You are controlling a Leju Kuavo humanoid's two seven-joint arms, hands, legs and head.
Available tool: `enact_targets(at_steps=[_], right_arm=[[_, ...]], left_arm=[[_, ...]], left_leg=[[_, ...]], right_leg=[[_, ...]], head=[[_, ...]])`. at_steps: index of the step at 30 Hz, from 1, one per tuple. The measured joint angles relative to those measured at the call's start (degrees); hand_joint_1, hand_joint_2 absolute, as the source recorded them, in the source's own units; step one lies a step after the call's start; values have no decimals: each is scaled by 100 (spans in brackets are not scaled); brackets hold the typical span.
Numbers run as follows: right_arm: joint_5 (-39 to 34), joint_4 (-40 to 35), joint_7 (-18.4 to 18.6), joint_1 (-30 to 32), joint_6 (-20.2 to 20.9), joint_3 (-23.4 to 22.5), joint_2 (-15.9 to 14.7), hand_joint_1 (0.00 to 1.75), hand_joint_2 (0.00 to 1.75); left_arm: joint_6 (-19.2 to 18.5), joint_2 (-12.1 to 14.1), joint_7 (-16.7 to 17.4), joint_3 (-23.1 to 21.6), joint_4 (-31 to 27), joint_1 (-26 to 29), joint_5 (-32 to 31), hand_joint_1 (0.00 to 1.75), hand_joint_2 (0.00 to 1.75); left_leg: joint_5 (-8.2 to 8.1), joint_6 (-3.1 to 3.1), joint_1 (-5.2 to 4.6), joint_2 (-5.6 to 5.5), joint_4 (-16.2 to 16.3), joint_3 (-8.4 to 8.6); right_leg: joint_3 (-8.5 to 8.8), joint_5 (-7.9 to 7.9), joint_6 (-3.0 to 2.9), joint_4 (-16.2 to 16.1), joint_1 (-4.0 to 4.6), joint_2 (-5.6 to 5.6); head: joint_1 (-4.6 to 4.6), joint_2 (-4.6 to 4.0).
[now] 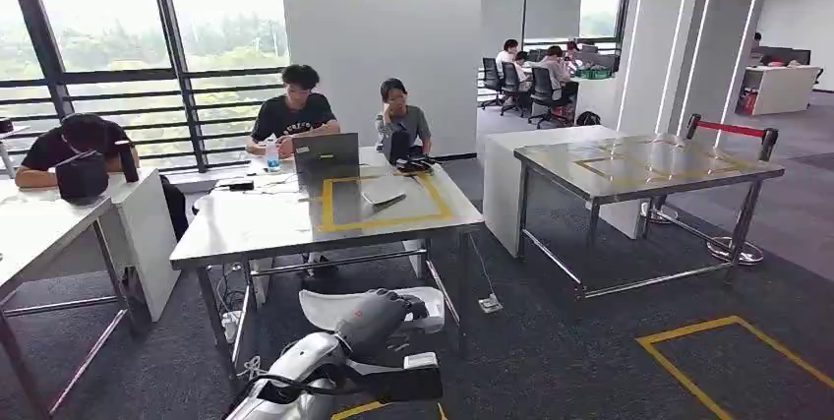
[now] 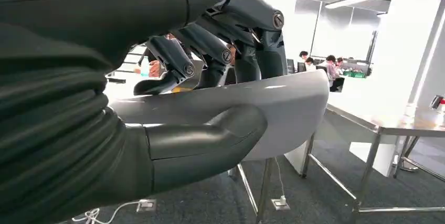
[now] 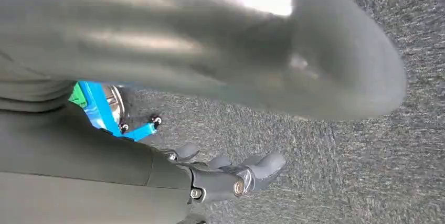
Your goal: Take the parts from the cabinet and place them on the table.
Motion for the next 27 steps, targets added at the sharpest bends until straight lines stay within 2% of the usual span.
enact_targets(at_steps=[1,2,3,5,6,7,8,9,11,12,13,14,16,17,18,25,26,27], right_arm=[[9,0,0,-4,2,0,2,0,0],[15,0,2,0,2,0,2,0,0],[17,-2,0,2,7,0,9,0,0],[31,-2,2,-9,7,0,13,0,0],[33,-2,2,-7,7,0,9,0,0],[35,-2,4,1,9,0,9,0,0],[39,-2,4,7,9,0,11,0,0],[46,-2,2,7,9,0,9,0,0],[50,-2,0,2,7,0,7,0,0],[55,0,2,-8,9,0,13,0,0],[57,4,-7,-5,7,0,50,0,0],[57,-7,4,-1,11,0,9,0,0],[66,-4,0,-3,11,0,26,0,0],[68,-7,-2,-6,9,0,28,0,0],[74,-4,0,-5,9,0,28,0,0],[74,-7,-2,-5,9,0,28,0,0],[74,-7,0,-3,4,0,28,0,0],[77,-7,0,3,2,0,28,0,0]], left_arm=[[0,2,15,0,-15,-20,0,171,175],[0,-2,15,0,-42,-20,0,171,175],[0,-2,17,0,-39,-42,0,171,175],[0,-2,22,0,-37,-67,0,171,175],[0,-2,22,0,-28,-50,0,171,175],[0,-2,22,0,-18,-24,0,171,175],[0,0,22,0,-11,-5,0,171,175],[0,0,24,0,-13,3,-2,171,175],[0,0,24,0,-15,-11,-2,171,175],[0,-2,24,0,-17,-15,-2,171,175],[0,2,31,0,-17,-25,-6,171,175],[0,0,22,0,-20,-24,-9,171,175],[0,2,22,0,-17,-22,-18,171,175],[0,9,31,0,-17,-22,-18,171,175],[0,18,31,0,-20,-23,-18,171,175],[0,20,31,2,-20,-27,-18,171,175],[0,20,33,2,-20,-46,-18,171,175],[0,20,33,2,-17,-52,-18,171,175]], left_leg=[[13,38,-4,0,-90,44],[109,55,100,13,-261,155],[131,51,93,27,-338,208],[142,58,110,48,-333,217],[129,57,112,52,-324,215],[113,39,120,55,-298,207],[88,14,137,55,-264,201],[54,-22,160,55,-215,193],[-54,-121,235,54,-52,163],[-113,-193,228,54,22,135],[-167,-244,211,40,103,91],[-161,-270,200,32,81,89],[-155,-304,203,13,36,79],[-183,-336,221,14,55,81],[-225,-339,215,82,121,80],[-252,-338,210,109,159,60],[-448,-341,200,207,491,-116],[-742,-342,196,243,1133,-448]], right_leg=[[36,11,21,-61,12,1],[49,10,22,-71,11,-2],[4,-87,38,85,39,-15],[-379,-479,103,863,9,-24],[-596,-631,141,1267,-12,-26],[-773,-708,174,1571,-28,-31],[-791,-620,200,1554,-50,-38],[-663,-404,235,1251,-78,-45],[-149,82,328,240,-137,-48],[-99,-32,341,162,-109,-2],[-84,-20,240,95,-93,38],[-109,-30,119,157,-89,25],[-114,-55,32,191,-76,14],[-99,-51,-24,182,-98,4],[-95,-48,-48,176,-93,-3],[-93,-51,-56,176,-93,-5],[-90,-59,-84,175,-83,-12],[-90,-73,-111,175,-60,-35]], head=[[0,0],[0,0],[2,0],[18,0],[15,0],[18,0],[19,0],[20,0],[20,0],[24,0],[42,0],[26,0],[22,0],[17,0],[15,0],[15,0],[2,0],[2,0]])
